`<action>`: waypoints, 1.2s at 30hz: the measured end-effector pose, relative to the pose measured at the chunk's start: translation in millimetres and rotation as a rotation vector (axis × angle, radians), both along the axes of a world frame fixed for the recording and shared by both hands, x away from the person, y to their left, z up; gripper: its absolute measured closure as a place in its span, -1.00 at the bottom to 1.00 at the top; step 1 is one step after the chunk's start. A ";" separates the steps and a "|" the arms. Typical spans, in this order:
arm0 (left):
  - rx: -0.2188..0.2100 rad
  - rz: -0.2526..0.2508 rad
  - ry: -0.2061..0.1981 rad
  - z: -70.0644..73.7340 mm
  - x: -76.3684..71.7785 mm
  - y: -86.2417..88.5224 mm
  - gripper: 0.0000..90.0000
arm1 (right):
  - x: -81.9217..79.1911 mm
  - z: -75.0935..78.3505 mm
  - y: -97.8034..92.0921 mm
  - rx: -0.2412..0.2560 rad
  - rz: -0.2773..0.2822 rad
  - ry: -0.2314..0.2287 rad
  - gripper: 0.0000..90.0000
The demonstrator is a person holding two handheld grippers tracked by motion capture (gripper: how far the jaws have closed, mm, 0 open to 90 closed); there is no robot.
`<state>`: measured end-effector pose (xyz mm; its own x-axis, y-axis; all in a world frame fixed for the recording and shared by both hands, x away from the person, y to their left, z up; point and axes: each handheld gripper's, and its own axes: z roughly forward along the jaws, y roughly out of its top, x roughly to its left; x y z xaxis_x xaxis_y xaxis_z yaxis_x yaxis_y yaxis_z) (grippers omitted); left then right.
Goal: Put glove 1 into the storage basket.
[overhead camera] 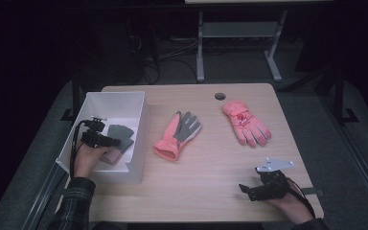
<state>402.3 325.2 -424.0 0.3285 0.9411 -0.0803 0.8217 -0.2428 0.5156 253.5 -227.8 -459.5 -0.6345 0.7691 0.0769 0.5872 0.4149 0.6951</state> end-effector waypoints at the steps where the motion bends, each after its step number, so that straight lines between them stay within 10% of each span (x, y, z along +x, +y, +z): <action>1: 0.002 -0.004 -0.001 -0.3 0.2 -0.2 -0.35 | 0.2 0.0 -0.4 -0.004 0.003 0.000 -0.76; 20: -0.039 -0.086 -0.120 51.7 -10.6 -12.2 -0.69 | 0.5 -0.4 0.7 0.001 0.001 0.004 -0.76; 36: -0.102 -0.202 -0.215 100.4 -20.6 -65.3 -0.68 | 0.2 -1.0 1.4 -0.001 0.008 0.015 -0.76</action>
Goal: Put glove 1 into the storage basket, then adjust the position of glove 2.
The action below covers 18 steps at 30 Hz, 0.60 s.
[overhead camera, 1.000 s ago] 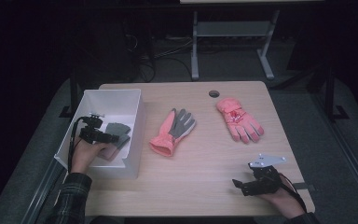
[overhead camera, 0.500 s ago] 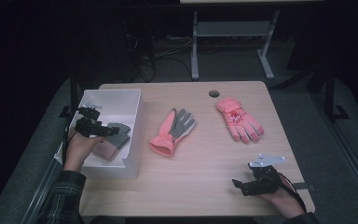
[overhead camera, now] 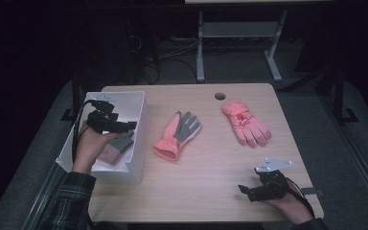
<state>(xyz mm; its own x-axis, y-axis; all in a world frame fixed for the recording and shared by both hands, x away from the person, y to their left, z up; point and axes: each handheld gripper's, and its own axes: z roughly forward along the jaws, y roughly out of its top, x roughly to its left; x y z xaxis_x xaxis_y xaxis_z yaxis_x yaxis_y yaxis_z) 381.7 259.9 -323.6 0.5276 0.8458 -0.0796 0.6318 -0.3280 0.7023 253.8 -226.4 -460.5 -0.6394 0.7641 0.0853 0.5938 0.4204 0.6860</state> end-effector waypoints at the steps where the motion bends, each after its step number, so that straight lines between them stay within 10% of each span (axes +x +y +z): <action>1: -0.005 -0.010 -0.001 1.6 0.1 -4.5 -0.68 | -0.1 0.0 -0.1 0.000 -0.001 0.001 -0.76; 18: -0.048 -0.154 -0.024 18.3 -1.8 -85.5 -0.66 | -0.3 1.2 0.4 0.002 0.006 0.000 -0.76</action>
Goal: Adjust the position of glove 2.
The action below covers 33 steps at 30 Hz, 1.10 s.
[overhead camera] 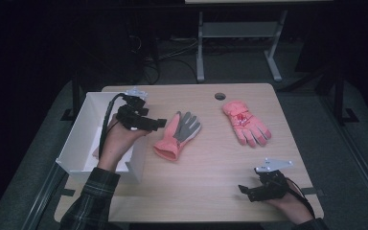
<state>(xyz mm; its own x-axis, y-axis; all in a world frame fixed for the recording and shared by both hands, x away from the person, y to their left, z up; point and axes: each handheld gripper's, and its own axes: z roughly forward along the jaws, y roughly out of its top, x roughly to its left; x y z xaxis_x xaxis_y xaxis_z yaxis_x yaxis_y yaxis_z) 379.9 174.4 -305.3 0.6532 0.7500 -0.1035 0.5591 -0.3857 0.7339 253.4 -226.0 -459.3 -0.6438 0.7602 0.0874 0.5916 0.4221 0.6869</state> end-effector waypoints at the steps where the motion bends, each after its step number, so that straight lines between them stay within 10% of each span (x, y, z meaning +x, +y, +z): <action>1: 0.001 -0.013 0.004 -0.3 0.4 -6.4 -0.66 | 0.0 -0.1 0.0 0.000 0.002 -0.003 -0.76; 11: 0.023 -0.053 0.006 -11.9 6.2 -47.7 -0.39 | 0.4 0.6 -0.1 0.003 0.013 -0.014 -0.76; 23: 0.100 -0.076 0.039 -52.4 29.6 -72.3 0.96 | -0.2 1.7 0.1 0.005 0.017 -0.007 -0.76; 33: 0.120 0.020 0.085 -98.1 49.2 -68.4 0.99 | 0.6 1.9 -1.7 0.007 0.021 -0.013 -0.76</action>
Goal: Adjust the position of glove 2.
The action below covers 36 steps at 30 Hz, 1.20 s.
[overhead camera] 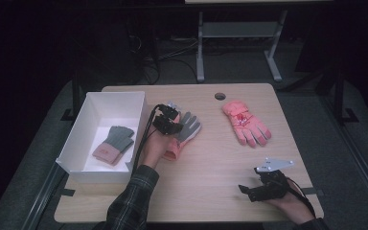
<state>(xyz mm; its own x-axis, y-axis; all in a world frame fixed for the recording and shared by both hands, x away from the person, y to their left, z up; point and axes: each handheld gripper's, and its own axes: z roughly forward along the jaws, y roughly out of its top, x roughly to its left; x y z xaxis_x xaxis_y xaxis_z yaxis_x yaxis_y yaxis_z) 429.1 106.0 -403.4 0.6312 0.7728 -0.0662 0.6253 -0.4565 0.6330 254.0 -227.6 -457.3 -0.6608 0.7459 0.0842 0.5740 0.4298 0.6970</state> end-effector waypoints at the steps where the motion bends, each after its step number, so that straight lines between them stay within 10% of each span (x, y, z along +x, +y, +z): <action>1: 0.005 0.002 0.005 -3.6 1.4 0.9 0.99 | -0.4 0.0 0.3 0.004 -0.004 0.001 -0.76; 15: 0.012 0.008 0.055 -29.1 6.9 0.7 1.00 | -0.6 0.0 1.2 0.000 0.001 0.003 -0.76; 36: 0.009 -0.201 0.098 -25.6 -35.3 -25.4 1.00 | -0.1 -0.3 0.9 -0.005 0.002 -0.001 -0.76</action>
